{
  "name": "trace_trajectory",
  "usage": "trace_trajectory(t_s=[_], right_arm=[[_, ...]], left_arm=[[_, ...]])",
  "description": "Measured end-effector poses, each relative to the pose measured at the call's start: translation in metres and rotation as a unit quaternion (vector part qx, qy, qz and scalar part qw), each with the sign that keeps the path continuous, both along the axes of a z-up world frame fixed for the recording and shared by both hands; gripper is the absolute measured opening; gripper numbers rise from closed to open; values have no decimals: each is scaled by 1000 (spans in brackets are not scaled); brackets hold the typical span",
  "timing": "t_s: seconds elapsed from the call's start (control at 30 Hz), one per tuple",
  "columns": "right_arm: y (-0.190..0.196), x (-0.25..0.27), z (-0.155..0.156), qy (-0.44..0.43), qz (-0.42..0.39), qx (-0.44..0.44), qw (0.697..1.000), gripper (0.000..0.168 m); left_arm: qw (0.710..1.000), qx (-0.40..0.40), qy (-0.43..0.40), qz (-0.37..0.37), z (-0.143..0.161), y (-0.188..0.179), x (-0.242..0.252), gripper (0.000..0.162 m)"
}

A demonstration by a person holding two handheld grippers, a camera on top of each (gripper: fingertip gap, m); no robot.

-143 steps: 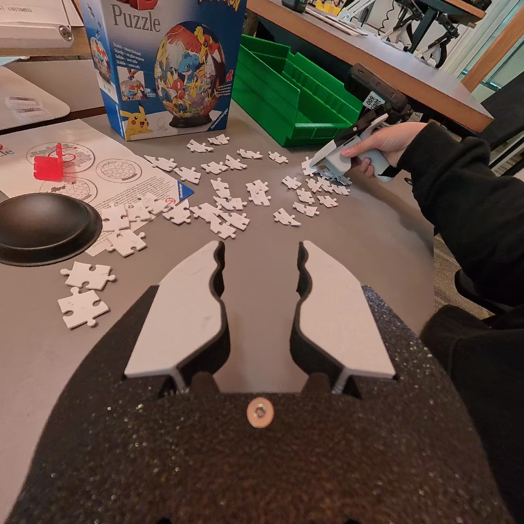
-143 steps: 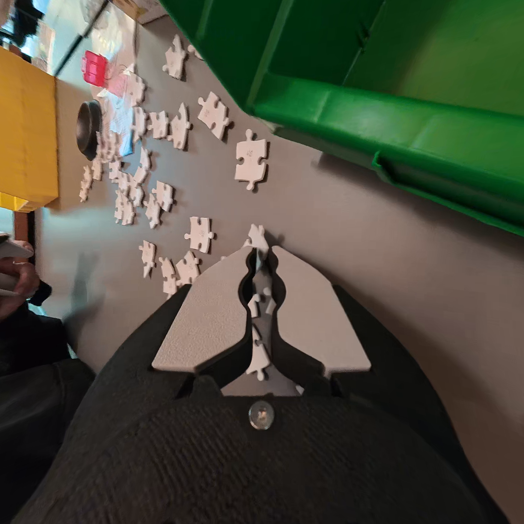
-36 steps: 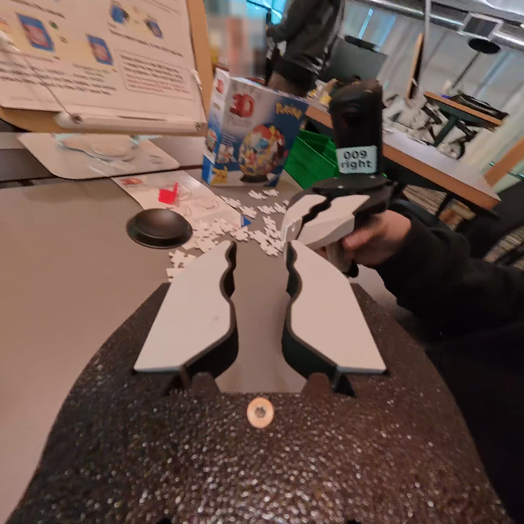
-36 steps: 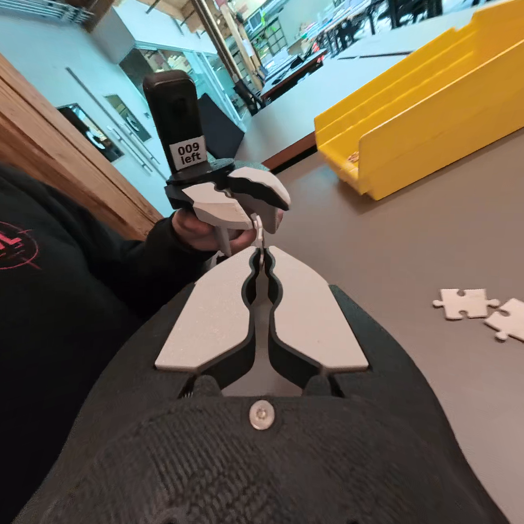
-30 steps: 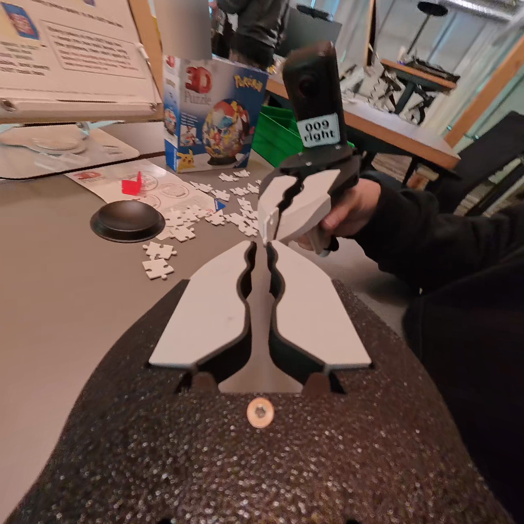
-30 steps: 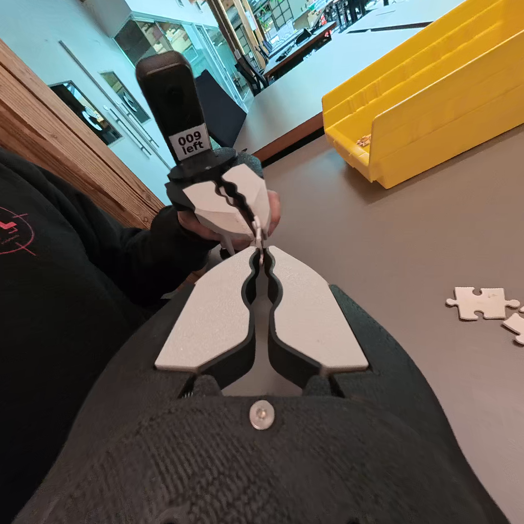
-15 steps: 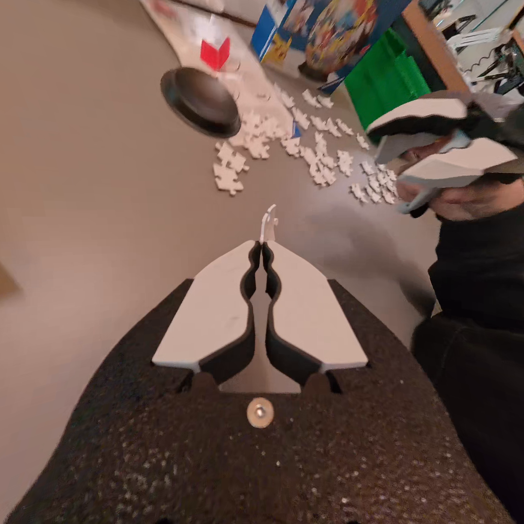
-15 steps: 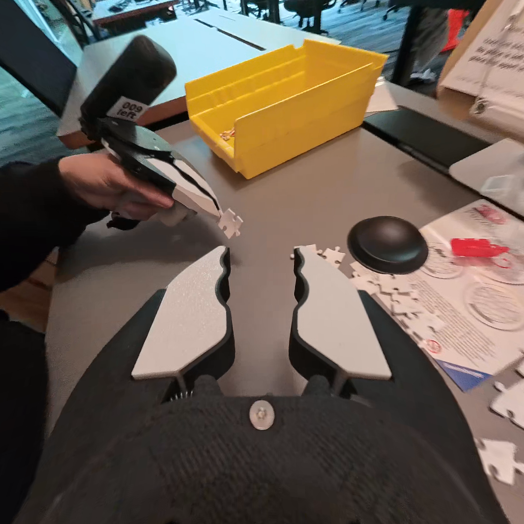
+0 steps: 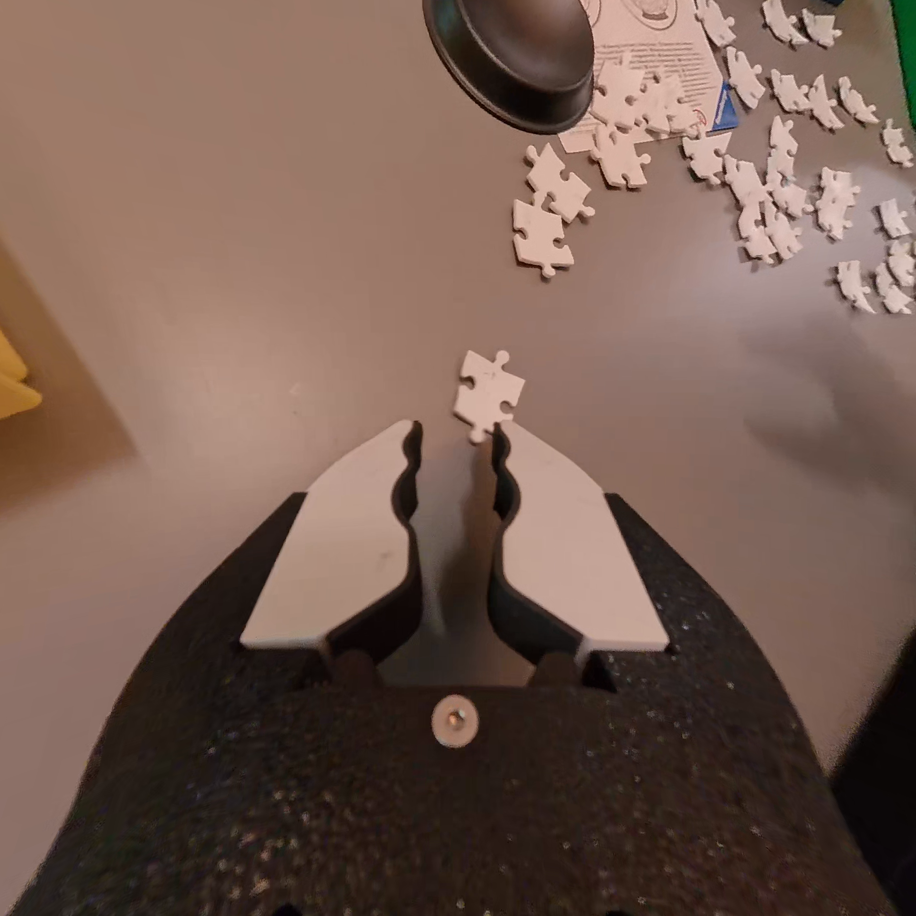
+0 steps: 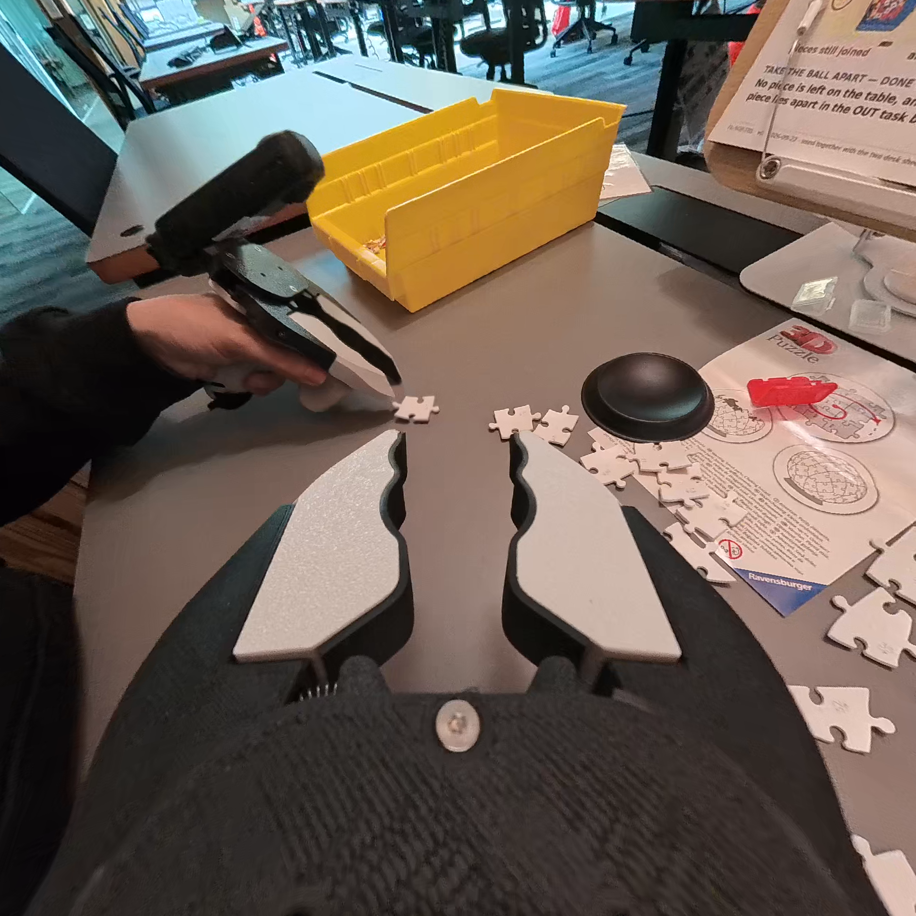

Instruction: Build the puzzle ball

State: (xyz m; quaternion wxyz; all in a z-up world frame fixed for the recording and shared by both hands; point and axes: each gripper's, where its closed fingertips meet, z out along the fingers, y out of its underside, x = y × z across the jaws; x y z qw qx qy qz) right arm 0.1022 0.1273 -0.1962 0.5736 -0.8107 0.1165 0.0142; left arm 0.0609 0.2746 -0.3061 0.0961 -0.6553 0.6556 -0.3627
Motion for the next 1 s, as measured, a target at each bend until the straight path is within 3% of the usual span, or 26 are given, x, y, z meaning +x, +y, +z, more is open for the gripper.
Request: trace_trajectory(t_s=[0.07,0.13,0.23,0.3,0.43,0.63,0.87,1.0], right_arm=[[-4,1,0,-2,-1,-2,1000,40],[-11,3,1,-10,-7,-9,1000,40],[-27,8,3,-24,-24,-19,999,40],[-37,10,4,-30,-37,-20,999,40],[-52,13,6,-28,-53,-14,998,40],[-62,11,8,-34,-56,-20,998,41],[-74,7,-1,-48,-57,-52,996,43],[-73,9,-2,-46,-58,-51,996,43]], left_arm=[[1000,22,-16,12,7,10,0,39],[997,44,-61,32,30,31,2,38],[980,122,-121,97,81,101,2,34],[975,173,-100,100,100,147,0,34],[977,202,69,13,79,194,9,42],[943,171,274,-76,23,202,22,49],[910,141,374,-109,-1,192,20,47],[909,142,375,-111,-2,192,23,23]])
